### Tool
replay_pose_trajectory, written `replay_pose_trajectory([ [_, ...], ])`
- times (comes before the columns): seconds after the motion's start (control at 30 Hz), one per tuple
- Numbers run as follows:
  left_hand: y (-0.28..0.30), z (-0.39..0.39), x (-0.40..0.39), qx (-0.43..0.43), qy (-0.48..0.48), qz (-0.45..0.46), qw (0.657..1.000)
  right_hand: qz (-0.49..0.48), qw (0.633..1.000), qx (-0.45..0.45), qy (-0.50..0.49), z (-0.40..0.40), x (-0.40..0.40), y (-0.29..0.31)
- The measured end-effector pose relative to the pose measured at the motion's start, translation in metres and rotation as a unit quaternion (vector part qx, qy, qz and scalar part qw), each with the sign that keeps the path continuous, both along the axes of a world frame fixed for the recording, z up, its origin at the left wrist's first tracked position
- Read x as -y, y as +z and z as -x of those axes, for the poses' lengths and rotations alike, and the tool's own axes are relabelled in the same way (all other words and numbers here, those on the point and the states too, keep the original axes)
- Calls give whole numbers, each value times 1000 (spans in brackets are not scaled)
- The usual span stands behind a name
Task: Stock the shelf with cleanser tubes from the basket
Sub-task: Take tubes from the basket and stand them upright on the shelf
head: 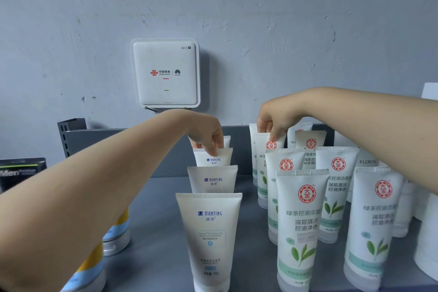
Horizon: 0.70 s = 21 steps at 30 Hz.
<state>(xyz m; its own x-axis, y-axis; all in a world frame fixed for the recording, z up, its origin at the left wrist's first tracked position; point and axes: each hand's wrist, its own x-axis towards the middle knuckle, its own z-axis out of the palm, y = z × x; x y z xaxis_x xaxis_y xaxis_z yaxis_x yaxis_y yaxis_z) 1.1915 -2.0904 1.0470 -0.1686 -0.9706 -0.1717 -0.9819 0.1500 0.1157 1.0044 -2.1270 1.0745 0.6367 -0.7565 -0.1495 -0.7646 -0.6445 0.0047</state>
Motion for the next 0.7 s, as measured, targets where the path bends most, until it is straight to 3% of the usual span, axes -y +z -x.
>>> replay_pose_trajectory([
  [0.7,4,2,-9,-32,17,-48,998,-14,1000,13,14,6,-6,0],
])
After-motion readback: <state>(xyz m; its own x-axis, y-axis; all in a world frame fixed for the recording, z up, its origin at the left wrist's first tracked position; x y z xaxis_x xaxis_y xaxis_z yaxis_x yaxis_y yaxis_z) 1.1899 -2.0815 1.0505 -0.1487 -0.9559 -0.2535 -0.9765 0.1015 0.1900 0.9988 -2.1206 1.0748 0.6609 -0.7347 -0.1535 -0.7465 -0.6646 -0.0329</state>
